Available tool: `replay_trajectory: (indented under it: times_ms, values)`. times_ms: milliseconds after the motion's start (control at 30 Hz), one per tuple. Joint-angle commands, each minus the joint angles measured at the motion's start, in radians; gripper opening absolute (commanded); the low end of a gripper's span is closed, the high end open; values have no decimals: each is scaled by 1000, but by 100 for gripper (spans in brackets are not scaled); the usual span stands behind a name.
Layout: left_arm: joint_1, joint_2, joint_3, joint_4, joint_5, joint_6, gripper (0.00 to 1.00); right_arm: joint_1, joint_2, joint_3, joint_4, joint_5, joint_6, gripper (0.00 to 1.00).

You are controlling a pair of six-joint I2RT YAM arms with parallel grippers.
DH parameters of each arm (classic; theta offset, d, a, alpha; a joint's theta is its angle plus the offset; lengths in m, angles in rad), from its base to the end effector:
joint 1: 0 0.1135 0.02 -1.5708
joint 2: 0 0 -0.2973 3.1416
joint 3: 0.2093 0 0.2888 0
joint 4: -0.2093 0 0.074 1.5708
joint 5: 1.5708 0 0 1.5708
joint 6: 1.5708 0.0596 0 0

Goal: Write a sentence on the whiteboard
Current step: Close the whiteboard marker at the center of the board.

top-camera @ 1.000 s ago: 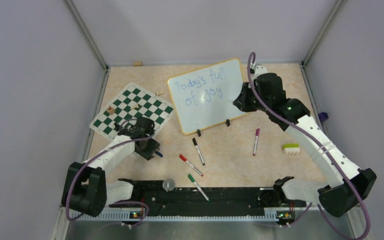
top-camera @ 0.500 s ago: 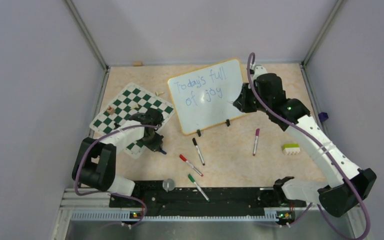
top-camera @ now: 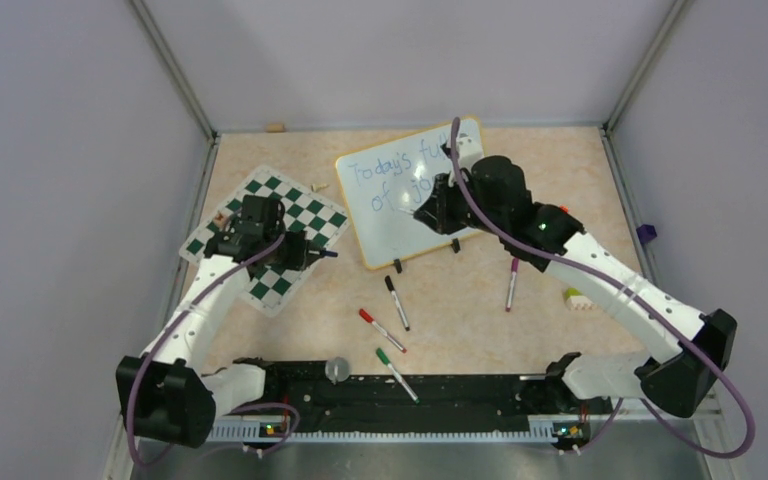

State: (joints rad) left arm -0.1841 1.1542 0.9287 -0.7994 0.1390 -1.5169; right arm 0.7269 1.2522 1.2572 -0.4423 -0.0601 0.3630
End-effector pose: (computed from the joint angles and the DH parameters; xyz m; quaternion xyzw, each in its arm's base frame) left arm 0.2517 -0.0553 0.2670 -0.5791 0.7667 -0.2462 0.1271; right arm 0.2442 0.2220 0.4007 -0.1684 0.8264 0.2999 0.4458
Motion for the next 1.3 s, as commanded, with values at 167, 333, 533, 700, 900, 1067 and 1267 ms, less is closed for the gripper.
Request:
replay_trajectory:
  times_ms: [167,333,533,700,900,1067,1267]
  values:
    - [15,-61,-63,264,222,-301,0,103,73,81,173,-62,-37,0]
    - [13,-66,-55,278,238,-336,0,130,120,94,177,-95,-45,0]
    - [14,-86,-68,287,241,-361,0,140,153,90,185,-136,-41,0]
    - [14,-112,-88,305,238,-384,0,150,172,90,185,-163,-40,0]
    - [14,-126,-99,303,237,-390,0,156,177,87,185,-176,-40,0]
    - [11,-132,-103,300,241,-391,0,155,179,88,187,-176,-40,0]
    - [11,-129,-102,301,244,-390,0,156,185,92,186,-170,-43,0]
